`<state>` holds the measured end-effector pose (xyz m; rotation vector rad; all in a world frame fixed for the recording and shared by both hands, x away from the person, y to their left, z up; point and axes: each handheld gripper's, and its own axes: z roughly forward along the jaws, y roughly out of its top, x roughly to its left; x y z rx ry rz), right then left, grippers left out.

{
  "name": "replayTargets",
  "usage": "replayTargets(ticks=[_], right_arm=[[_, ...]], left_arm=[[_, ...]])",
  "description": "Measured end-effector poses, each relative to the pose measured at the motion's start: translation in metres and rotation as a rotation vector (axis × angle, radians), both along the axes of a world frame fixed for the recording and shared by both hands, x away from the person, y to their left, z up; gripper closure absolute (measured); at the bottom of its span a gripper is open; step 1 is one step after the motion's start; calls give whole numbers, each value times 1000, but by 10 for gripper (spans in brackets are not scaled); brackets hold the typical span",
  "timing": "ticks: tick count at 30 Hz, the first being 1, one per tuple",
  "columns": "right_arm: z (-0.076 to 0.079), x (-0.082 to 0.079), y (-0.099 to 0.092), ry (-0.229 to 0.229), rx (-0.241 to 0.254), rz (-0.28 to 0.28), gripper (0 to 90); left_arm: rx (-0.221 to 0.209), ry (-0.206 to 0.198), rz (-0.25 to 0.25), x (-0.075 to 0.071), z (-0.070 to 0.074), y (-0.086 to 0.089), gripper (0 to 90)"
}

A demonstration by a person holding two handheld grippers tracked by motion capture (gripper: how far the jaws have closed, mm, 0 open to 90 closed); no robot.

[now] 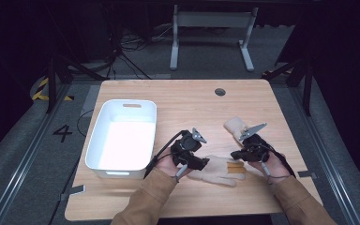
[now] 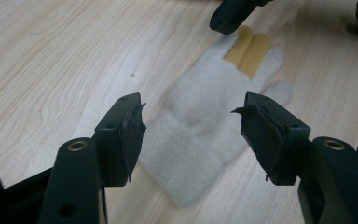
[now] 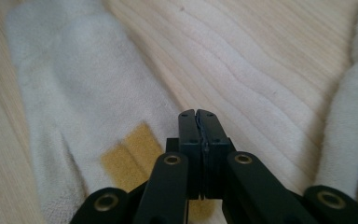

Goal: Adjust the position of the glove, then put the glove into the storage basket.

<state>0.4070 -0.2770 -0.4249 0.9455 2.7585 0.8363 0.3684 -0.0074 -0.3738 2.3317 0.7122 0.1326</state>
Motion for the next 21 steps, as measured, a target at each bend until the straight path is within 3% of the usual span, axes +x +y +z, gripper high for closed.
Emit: replayTargets(ticks=[4, 9, 12, 18, 21], right_arm=[[6, -1, -6, -51, 27, -14, 858], [20, 0, -28, -126, 136, -90, 733], [23, 2, -35, -139, 177, -115, 680], [31, 2, -49, -219, 205, -202, 585], [32, 4, -56, -228, 209, -245, 574]], left_arm=[[-6, -8, 12, 1, 1, 1, 394], [-35, -11, 39, 3, 3, 7, 395], [-38, -11, 44, 3, 4, 9, 395], [-48, -11, 54, 2, 3, 9, 395], [-45, -11, 53, 2, 4, 11, 395]])
